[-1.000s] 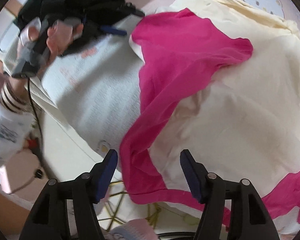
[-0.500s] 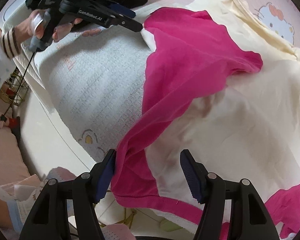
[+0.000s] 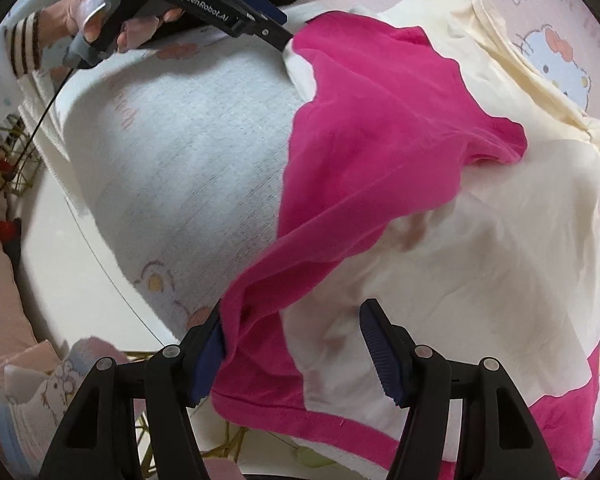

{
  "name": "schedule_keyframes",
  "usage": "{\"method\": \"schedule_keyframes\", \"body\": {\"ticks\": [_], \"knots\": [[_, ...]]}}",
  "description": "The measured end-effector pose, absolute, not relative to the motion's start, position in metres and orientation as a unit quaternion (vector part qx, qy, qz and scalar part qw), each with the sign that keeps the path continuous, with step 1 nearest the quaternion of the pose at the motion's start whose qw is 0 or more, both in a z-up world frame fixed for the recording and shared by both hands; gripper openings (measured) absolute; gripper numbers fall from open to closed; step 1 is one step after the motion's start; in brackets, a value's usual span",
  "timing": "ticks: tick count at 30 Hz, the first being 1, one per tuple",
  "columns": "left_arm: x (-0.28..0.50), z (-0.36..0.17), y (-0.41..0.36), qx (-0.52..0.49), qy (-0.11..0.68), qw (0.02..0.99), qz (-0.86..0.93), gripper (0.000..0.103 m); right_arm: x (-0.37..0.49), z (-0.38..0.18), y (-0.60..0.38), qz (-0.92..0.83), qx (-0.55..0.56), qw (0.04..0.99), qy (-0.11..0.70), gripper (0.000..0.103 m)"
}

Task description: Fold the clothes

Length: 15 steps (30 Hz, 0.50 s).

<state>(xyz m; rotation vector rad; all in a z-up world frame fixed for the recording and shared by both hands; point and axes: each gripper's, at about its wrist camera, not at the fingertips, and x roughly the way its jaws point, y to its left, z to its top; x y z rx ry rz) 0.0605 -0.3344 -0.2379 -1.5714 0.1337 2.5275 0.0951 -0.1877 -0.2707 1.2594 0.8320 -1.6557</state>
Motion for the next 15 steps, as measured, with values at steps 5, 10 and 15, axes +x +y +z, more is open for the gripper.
{"method": "schedule_keyframes", "body": {"ticks": [5,10,15], "knots": [[0.049,-0.242,-0.323,-0.529,0.028,0.059,0.846,0.025,0.088,-0.263,-0.183,-0.669,0.517,0.442,0.3,0.018],[0.051,-0.24,-0.308,-0.53,0.042,0.022,0.847,0.018,0.087,-0.258,-0.179,-0.659,0.528,0.461,0.274,0.016],[0.049,-0.234,-0.328,-0.546,0.01,-0.012,0.838,0.014,0.087,-0.26,-0.18,-0.639,0.553,0.484,0.229,0.015]]}}
